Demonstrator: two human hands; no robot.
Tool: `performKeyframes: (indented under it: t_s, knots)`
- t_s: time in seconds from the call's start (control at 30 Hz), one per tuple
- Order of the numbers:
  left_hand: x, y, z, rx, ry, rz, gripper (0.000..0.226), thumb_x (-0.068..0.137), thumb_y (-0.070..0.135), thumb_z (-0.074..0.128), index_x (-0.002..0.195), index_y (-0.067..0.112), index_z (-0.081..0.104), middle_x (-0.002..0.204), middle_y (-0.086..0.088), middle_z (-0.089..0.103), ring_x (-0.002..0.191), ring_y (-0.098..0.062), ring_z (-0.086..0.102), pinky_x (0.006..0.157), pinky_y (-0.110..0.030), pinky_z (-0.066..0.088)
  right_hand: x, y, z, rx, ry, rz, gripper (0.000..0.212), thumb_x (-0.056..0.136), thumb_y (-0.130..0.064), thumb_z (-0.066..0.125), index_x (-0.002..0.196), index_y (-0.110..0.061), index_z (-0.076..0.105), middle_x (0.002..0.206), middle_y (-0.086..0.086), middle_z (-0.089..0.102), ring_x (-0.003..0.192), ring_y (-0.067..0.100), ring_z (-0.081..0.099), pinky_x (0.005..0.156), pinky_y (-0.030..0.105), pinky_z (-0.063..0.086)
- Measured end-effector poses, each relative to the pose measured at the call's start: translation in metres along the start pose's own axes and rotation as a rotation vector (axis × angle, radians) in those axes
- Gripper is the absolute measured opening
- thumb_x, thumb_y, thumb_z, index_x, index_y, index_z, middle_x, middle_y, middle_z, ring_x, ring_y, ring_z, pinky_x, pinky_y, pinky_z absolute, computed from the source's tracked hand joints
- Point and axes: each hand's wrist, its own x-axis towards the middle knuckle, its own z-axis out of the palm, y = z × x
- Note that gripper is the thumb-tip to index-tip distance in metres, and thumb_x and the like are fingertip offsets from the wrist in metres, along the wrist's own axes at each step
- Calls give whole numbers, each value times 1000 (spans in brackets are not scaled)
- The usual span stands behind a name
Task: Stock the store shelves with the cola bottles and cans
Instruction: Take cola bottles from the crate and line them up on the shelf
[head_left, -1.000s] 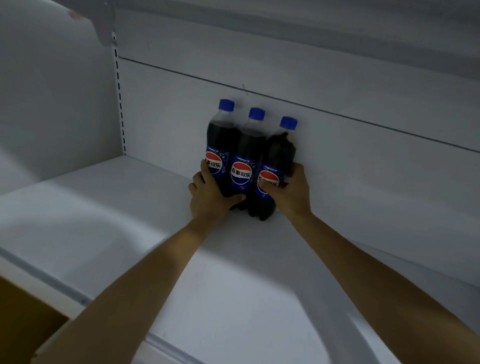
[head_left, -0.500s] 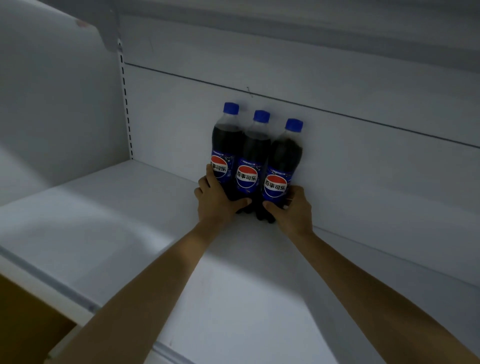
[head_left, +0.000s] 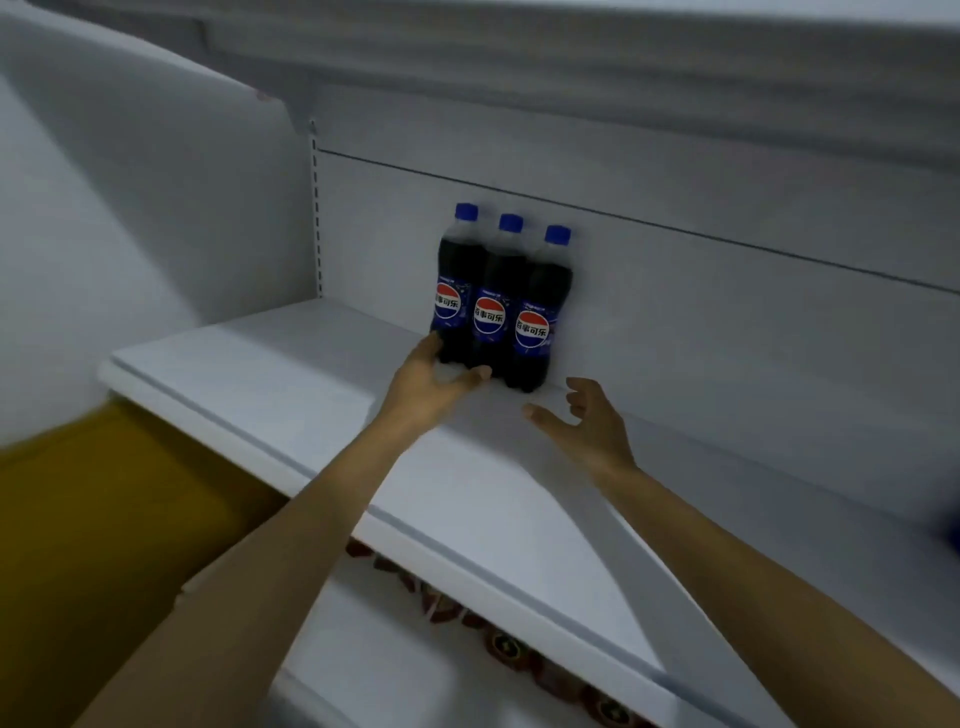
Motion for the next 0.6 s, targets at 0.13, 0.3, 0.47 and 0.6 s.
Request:
performKeyframes:
  t_s: [0.13,0.3,0.47,0.6]
  knots:
    - [-103,5,-49,6,94,-15,73,84,41,68,146,19,34,143,6,46,126,-7,45,99,-22,35,-73,-23,-2,86,-61,-165,71,80,-45,73,139,-19,43,135,0,52,118,11,50,91,21,38]
    - [-247,-11,-80,90,263,-131,75,81,44,70,144,20,38,141,6,48,125,-6,46,86,-11,39,-194,-23,26,266,-157,-333,46,82,-45,71,123,-32,54,117,-17,60,108,-7,56,88,11,44]
    - [-365,-35,-101,148,323,-397,79,81,43,70,146,15,34,147,-1,43,129,-15,44,96,-27,39,-295,11,61,283,-304,-238,41,85,-35,71,121,-24,57,110,-13,60,102,-1,57,90,21,47]
    - [-424,-59,-110,160,306,-574,79,84,43,68,147,13,31,145,-3,44,130,-19,45,92,-26,38,-356,58,77,258,-357,-68,44,86,-33,70,124,-20,55,115,-3,61,98,8,60,84,28,52]
